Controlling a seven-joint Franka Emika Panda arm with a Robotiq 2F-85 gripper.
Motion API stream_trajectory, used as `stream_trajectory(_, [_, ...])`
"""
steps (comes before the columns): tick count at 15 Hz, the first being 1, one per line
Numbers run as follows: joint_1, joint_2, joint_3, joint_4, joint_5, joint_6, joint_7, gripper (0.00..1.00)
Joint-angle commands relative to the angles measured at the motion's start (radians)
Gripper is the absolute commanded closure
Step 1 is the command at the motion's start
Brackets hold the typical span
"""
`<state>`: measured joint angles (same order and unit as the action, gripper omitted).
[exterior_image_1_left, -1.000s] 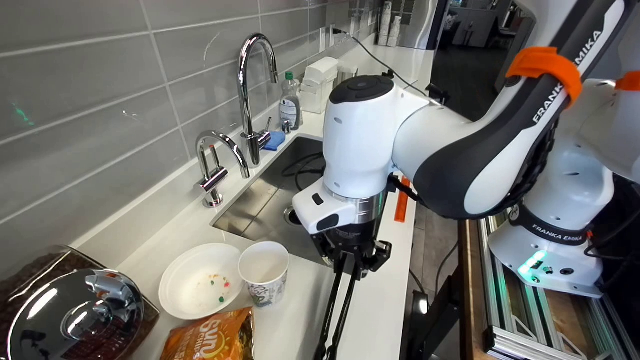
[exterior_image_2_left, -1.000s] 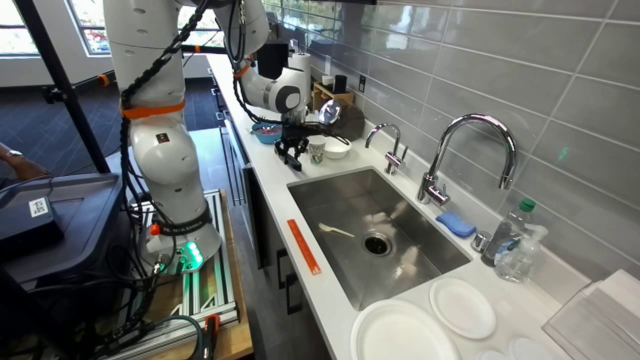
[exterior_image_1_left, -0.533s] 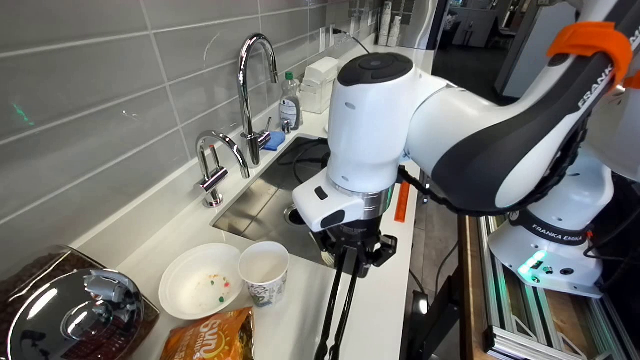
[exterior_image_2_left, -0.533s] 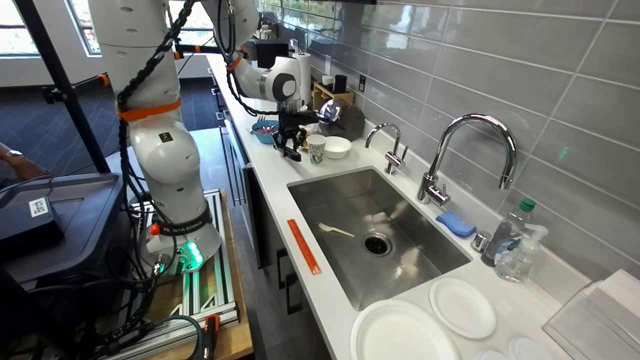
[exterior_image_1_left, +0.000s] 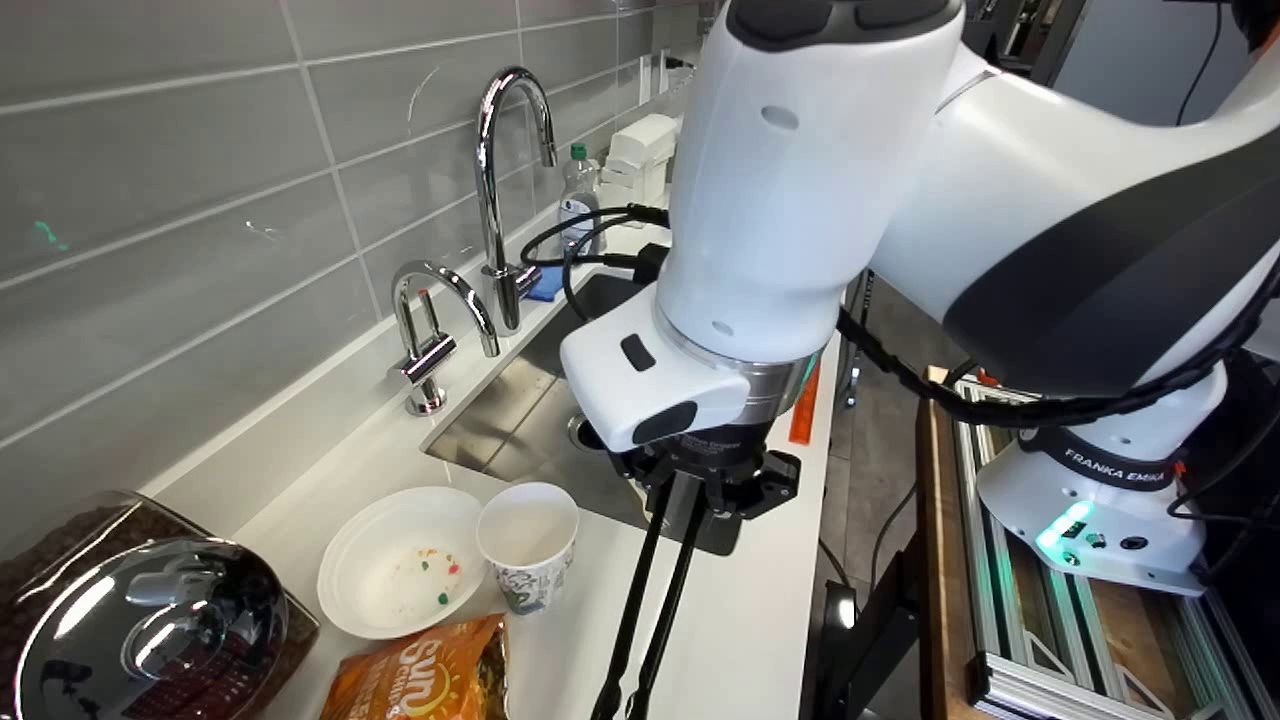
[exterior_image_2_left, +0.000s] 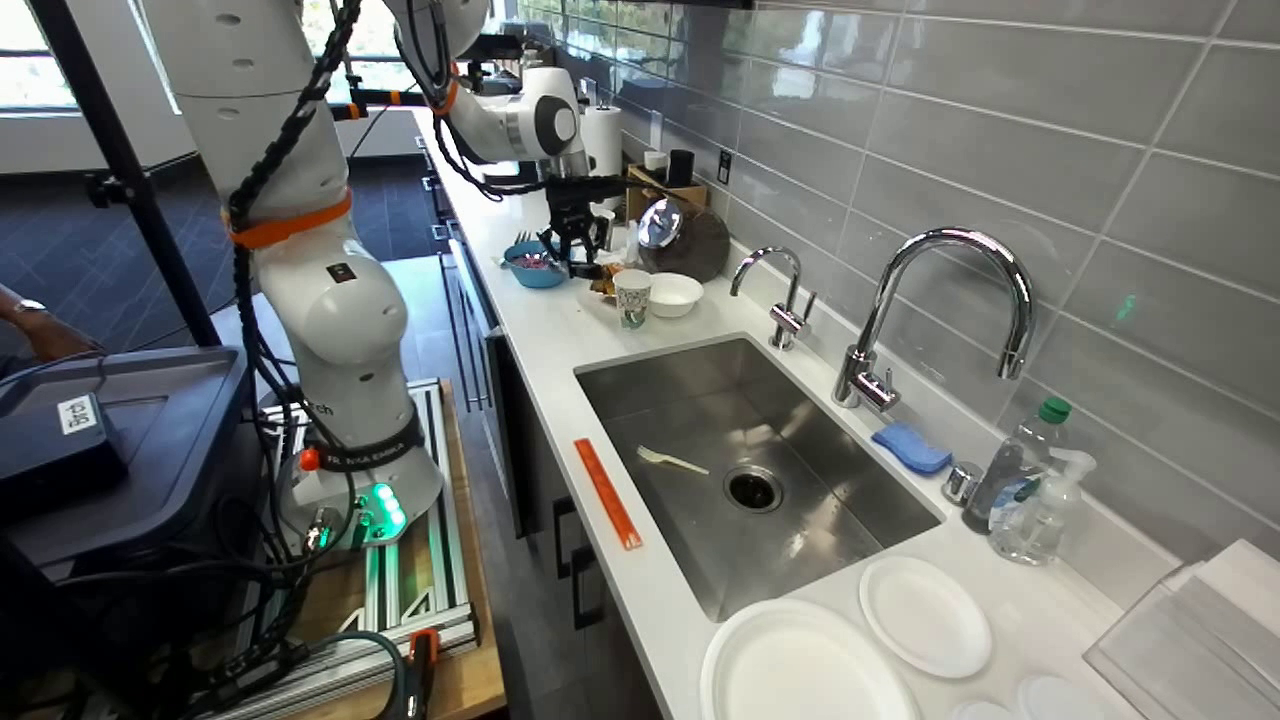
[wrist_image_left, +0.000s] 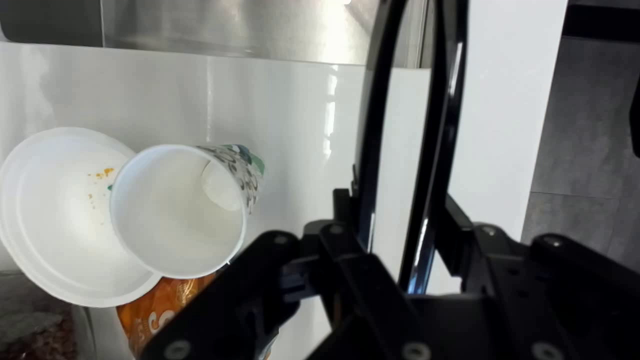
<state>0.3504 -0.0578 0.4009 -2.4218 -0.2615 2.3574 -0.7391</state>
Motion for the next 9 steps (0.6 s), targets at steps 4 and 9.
stream_trajectory(4, [0.028, 0.077, 0.0, 0.106, -0.036, -0.061, 0.041, 0.83])
stream_trajectory(9, [0.03, 0.094, -0.001, 0.112, -0.011, -0.028, 0.016, 0.58])
